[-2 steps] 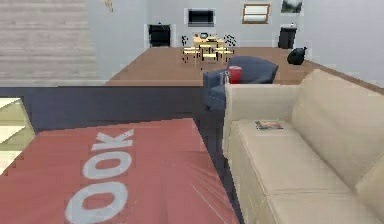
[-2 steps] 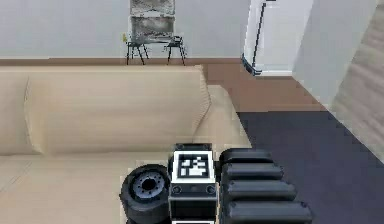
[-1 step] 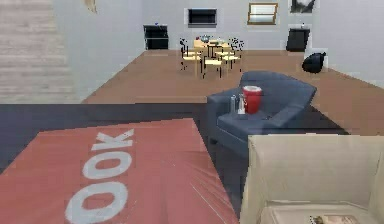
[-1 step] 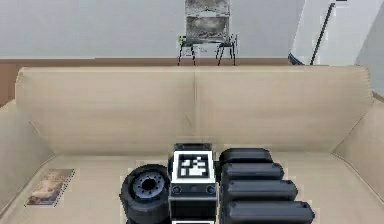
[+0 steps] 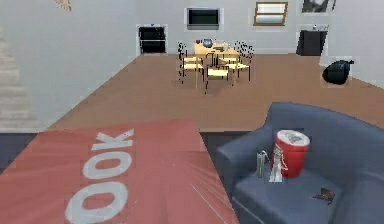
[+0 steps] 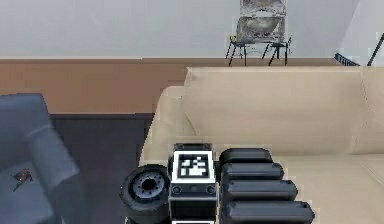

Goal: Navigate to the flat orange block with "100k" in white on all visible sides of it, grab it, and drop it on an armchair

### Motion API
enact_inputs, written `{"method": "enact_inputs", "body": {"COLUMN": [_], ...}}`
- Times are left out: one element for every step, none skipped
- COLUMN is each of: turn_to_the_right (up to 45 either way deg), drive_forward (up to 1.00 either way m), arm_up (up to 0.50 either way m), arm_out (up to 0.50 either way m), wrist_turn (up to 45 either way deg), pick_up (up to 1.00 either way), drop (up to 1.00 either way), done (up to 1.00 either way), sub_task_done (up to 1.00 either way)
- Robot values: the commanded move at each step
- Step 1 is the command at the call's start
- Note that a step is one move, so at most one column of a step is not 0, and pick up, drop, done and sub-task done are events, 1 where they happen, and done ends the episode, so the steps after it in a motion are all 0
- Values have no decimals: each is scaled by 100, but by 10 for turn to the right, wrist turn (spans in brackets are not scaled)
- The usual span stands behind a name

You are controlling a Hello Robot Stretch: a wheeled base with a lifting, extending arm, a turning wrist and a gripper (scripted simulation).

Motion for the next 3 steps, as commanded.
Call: {"method": "enact_inputs", "body": {"turn_to_the_right": [-30, 0, 360], "drive_forward": [0, 30, 0], "arm_up": [0, 0, 0], "arm_out": [0, 0, 0], "wrist_turn": [0, 0, 0], "pick_up": [0, 0, 0], "drop": [0, 0, 0], "done": [0, 0, 0], "sub_task_done": [0, 0, 0]}}
